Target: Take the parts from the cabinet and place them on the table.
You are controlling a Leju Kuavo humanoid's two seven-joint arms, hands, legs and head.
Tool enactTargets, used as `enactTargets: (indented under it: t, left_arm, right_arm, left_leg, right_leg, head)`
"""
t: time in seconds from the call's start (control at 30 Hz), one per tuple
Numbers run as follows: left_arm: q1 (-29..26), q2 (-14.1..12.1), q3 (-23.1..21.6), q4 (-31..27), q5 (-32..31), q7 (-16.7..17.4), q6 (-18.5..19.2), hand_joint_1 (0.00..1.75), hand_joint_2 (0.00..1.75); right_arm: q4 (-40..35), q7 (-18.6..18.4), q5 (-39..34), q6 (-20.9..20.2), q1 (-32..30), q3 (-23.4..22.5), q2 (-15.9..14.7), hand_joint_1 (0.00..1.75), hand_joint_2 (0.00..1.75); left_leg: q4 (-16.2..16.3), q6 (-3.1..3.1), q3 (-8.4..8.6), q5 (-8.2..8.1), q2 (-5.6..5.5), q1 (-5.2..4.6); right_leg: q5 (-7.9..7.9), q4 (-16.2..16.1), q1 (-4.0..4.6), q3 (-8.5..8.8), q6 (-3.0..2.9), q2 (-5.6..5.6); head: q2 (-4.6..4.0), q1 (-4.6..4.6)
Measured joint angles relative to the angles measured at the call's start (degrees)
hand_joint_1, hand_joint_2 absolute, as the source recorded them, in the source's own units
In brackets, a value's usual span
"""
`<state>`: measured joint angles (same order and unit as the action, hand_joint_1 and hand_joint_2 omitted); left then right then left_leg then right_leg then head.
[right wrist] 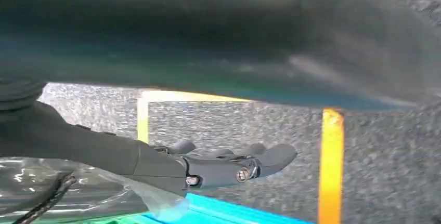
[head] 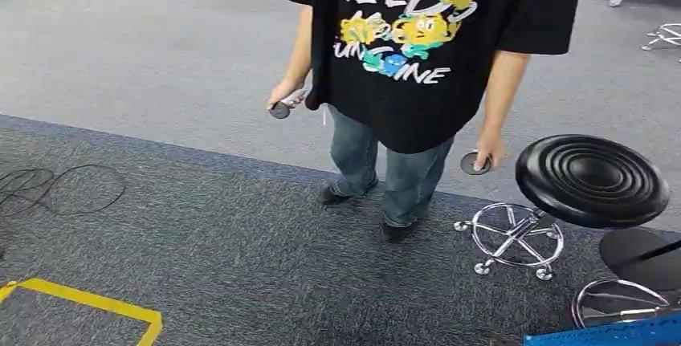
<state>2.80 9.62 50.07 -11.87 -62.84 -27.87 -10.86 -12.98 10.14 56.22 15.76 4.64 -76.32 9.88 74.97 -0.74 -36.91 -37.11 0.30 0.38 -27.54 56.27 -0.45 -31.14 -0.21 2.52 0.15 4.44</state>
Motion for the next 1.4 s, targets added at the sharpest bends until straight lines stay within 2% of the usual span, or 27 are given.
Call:
enactTargets:
  t: [0.07,0.1,0.13,0.17,0.27,0.3,0.33,0.37,0.43,0.47,0.5,0.57,0.6,0.63,0.67,0.77,0.8,0.87,0.97,1.03,1.1,1.13,1.17,1.3,1.33,1.37,1.4]
  left_arm:
    - [0.0,0.1,0.0,0.0,-0.1,0.1,0.2,0.00,0.00]
    - [0.0,0.1,0.0,0.0,-0.4,0.1,0.2,0.00,0.00]
    - [0.0,0.0,0.0,0.0,-0.6,0.1,0.3,0.00,0.00]
    - [0.0,0.0,0.0,0.0,-0.7,0.2,0.4,0.00,0.00]
    - [0.2,0.1,-0.1,0.0,-0.9,0.2,0.4,0.00,0.00]
    - [0.2,0.3,-0.1,0.0,-1.0,0.2,0.4,0.00,0.00]
    - [0.4,0.4,-0.2,0.0,-1.1,0.2,0.4,0.00,0.00]
    - [0.5,0.4,-0.2,0.0,-1.2,0.2,0.5,0.00,0.00]
    - [0.2,0.5,-0.2,0.0,-1.3,0.2,0.6,0.00,0.00]
    - [0.1,0.5,-0.2,0.0,-1.3,0.2,0.8,0.00,0.00]
    - [0.2,0.5,-0.2,0.0,-1.4,0.2,0.9,0.00,0.00]
    - [0.3,0.8,-0.2,0.0,-1.5,0.2,1.3,0.00,0.00]
    - [0.3,0.9,-0.3,0.0,-1.6,0.2,1.3,0.00,0.00]
    - [0.4,0.9,-0.3,0.0,-1.6,0.3,1.4,0.00,0.00]
    - [0.5,1.0,-0.3,0.0,-1.6,0.4,1.4,0.00,0.00]
    - [0.8,1.3,-0.3,0.0,-1.8,0.9,1.3,0.00,0.00]
    - [0.9,1.4,-0.3,0.0,-1.9,1.1,1.3,0.00,0.00]
    - [0.9,1.5,-0.3,0.0,-2.0,1.3,1.3,0.00,0.00]
    - [0.5,1.6,-0.3,0.0,-2.1,1.4,1.3,0.00,0.00]
    - [0.5,1.6,-0.3,0.0,-2.2,1.5,1.3,0.00,0.00]
    - [0.6,1.6,-0.3,0.0,-2.4,1.6,1.4,0.00,0.00]
    - [0.6,1.6,-0.3,0.0,-2.4,1.7,1.4,0.00,0.00]
    - [0.6,1.6,-0.3,0.0,-2.5,1.8,1.5,0.00,0.00]
    - [1.0,1.7,-0.3,0.0,-2.6,2.1,1.5,0.00,0.00]
    - [1.1,1.7,-0.3,-0.1,-2.6,2.1,1.5,0.00,0.00]
    - [1.2,1.7,-0.3,-0.1,-2.6,2.1,1.5,0.00,0.00]
    - [1.4,1.7,-0.3,-0.1,-2.6,2.1,1.6,0.00,0.00]
  right_arm:
    - [0.0,-0.1,-0.1,-0.1,-0.1,0.0,0.0,0.00,0.00]
    - [0.0,-0.2,-0.2,-0.2,0.0,0.0,0.1,0.00,0.00]
    - [0.0,-0.2,-0.2,-0.4,0.0,0.0,0.3,0.00,0.00]
    - [0.0,-0.2,-0.3,-0.6,0.2,0.0,0.3,0.00,0.00]
    - [0.0,-0.2,-0.4,-0.9,-0.1,0.0,0.4,0.00,0.00]
    - [0.0,-0.2,-0.5,-0.9,-0.2,0.0,0.4,0.00,0.00]
    - [0.0,-0.2,-0.5,-0.9,-0.3,0.0,0.4,0.00,0.00]
    - [0.0,-0.2,-0.5,-0.9,-0.1,0.0,0.4,0.00,0.00]
    - [0.0,-0.2,-0.5,-1.2,0.2,0.0,0.4,0.00,0.00]
    - [0.0,-0.2,-0.6,-1.2,0.2,0.0,0.4,0.00,0.00]
    - [0.0,-0.2,-0.6,-1.3,0.0,0.0,0.4,0.00,0.00]
    - [0.0,-0.4,-0.6,-1.8,-0.2,0.0,0.4,0.00,0.00]
    - [-0.1,-0.4,-0.6,-2.0,-0.1,0.0,0.4,0.00,0.00]
    - [-0.2,-0.5,-0.7,-2.2,0.0,0.0,0.4,0.00,0.00]
    - [-0.2,-0.7,-0.7,-2.4,0.3,0.0,0.5,0.00,0.00]
    - [-0.4,-0.9,-0.9,-2.8,0.0,0.0,0.5,0.00,0.00]
    - [-0.5,-1.0,-0.9,-2.9,0.0,0.0,0.5,0.00,0.00]
    - [-0.6,-1.2,-1.0,-2.9,0.1,0.0,0.5,0.00,0.00]
    - [-0.8,-1.3,-1.0,-2.9,0.3,0.0,0.5,0.00,0.00]
    - [-0.9,-1.5,-1.0,-2.9,0.1,0.0,0.5,0.00,0.00]
    - [-0.9,-1.6,-1.1,-2.9,0.2,-0.1,0.6,0.00,0.00]
    - [-1.0,-1.7,-1.1,-2.9,0.2,-0.1,0.7,0.00,0.00]
    - [-1.0,-1.8,-1.1,-2.9,0.4,-0.1,0.8,0.00,0.00]
    - [-1.2,-1.2,-0.1,-2.8,0.0,0.0,0.9,0.00,0.00]
    - [-1.3,-1.0,0.0,-2.9,0.0,0.0,0.9,0.00,0.00]
    - [-1.5,-1.0,0.0,-3.0,0.1,0.0,0.9,0.00,0.00]
    - [-1.5,-0.9,0.0,-3.1,0.1,0.0,0.9,0.00,0.00]
  left_leg:
    - [-8.2,0.63,3.42,5.47,-0.63,-0.02]
    - [-13.9,1.13,5.86,8.31,-2.09,-0.08]
    - [-17.1,1.73,7.11,8.95,-5.25,-0.10]
    - [-18.3,1.87,7.41,8.72,-5.42,0.04]
    - [-18.6,2.12,7.26,8.97,-3.82,-0.39]
    - [-19.9,2.38,7.68,9.76,-2.96,0.31]
    - [-20.4,2.57,7.87,9.91,-2.19,0.11]
    - [-20.4,2.80,7.76,10.06,-1.50,0.06]
    - [-20.4,2.87,7.51,9.99,0.66,-0.13]
    - [-20.3,2.85,7.39,9.98,1.64,-0.15]
    - [-20.3,2.83,7.33,9.98,2.36,-0.14]
    - [-20.1,2.59,7.35,9.82,3.73,-0.07]
    - [-19.8,2.26,7.38,9.61,4.36,-0.01]
    - [-19.4,1.84,7.43,9.34,4.82,-0.25]
    - [-18.9,1.28,7.30,8.85,5.32,-0.58]
    - [-19.0,0.69,7.81,8.97,6.73,-0.38]
    - [-18.8,0.07,7.89,8.48,6.48,-0.09]
    - [-14.3,-0.34,6.26,4.78,1.39,0.19]
    - [-0.5,-0.07,0.16,-1.11,0.13,0.16]
    - [-1.0,0.47,0.00,1.14,0.01,0.08]
    - [-10.4,1.19,3.87,7.00,-1.03,-0.06]
    - [-15.3,1.55,5.85,9.46,-3.17,-0.12]
    - [-16.8,1.83,6.51,8.94,-4.91,-0.06]
    - [-18.6,2.16,6.91,9.14,-3.75,-0.20]
    - [-19.3,1.00,6.96,9.18,-3.85,-0.12]
    - [-19.3,0.70,6.91,9.35,-3.87,-0.10]
    - [-19.3,1.00,6.87,9.47,-3.88,-0.20]
  right_leg:
    - [0.08,0.1,0.15,0.10,0.12,1.71]
    - [0.13,0.1,0.17,0.20,0.19,2.52]
    - [0.23,0.1,0.01,-0.03,0.37,2.99]
    - [0.29,0.4,0.22,-0.50,0.66,3.94]
    - [1.14,-0.2,-0.39,-1.50,2.05,5.73]
    - [0.95,0.2,-0.34,-1.87,2.19,5.48]
    - [-0.30,1.6,0.00,-2.72,2.18,2.09]
    - [-2.55,5.0,0.02,-4.51,2.40,-0.17]
    - [-7.38,15.1,-0.20,-9.28,2.98,-1.92]
    - [-8.37,18.3,-0.32,-10.70,3.24,-2.10]
    - [-7.79,18.4,-0.43,-10.55,3.39,-2.26]
    - [-3.85,10.9,-0.73,-5.88,3.70,-3.03]
    - [-1.68,4.7,-0.78,-2.20,3.77,-4.40]
    - [-1.03,0.3,-0.73,0.55,3.84,-7.26]
    - [-1.19,-0.2,-0.57,1.10,3.11,-7.14]
    - [-1.11,0.2,-0.26,-0.06,2.10,-5.38]
    - [-0.89,-0.1,-0.47,0.80,1.63,-4.70]
    - [-0.54,-0.1,-0.56,0.60,1.05,-3.63]
    - [-0.39,-0.1,-0.18,0.39,0.79,-1.25]
    - [-0.37,0.0,0.04,0.46,0.76,0.43]
    - [-0.37,0.1,0.10,0.70,0.77,2.23]
    - [-0.37,0.0,0.04,0.77,0.77,2.93]
    - [-0.43,0.3,0.33,0.62,1.02,3.48]
    - [0.29,-0.5,-0.24,-0.27,2.44,4.93]
    - [0.08,-0.3,-0.23,0.16,1.18,4.09]
    - [0.38,-0.7,-0.06,0.11,-0.36,4.14]
    - [0.41,-0.8,-0.11,0.04,-0.30,4.12]
  head:
    - [0.00,0.00]
    - [0.00,0.00]
    - [0.00,0.09]
    - [0.00,0.07]
    - [0.00,-0.02]
    - [0.00,0.06]
    - [0.00,0.04]
    - [0.00,0.44]
    - [0.00,0.57]
    - [0.00,0.57]
    - [0.00,0.61]
    - [0.00,0.59]
    - [0.00,0.61]
    - [0.00,0.70]
    - [0.00,0.66]
    - [0.00,0.35]
    - [0.00,0.35]
    - [0.00,0.13]
    - [0.00,0.04]
    - [0.00,0.07]
    - [0.00,0.04]
    - [0.00,0.04]
    - [0.00,0.11]
    - [0.00,0.07]
    - [0.00,0.11]
    - [0.00,0.15]
    - [0.00,0.13]
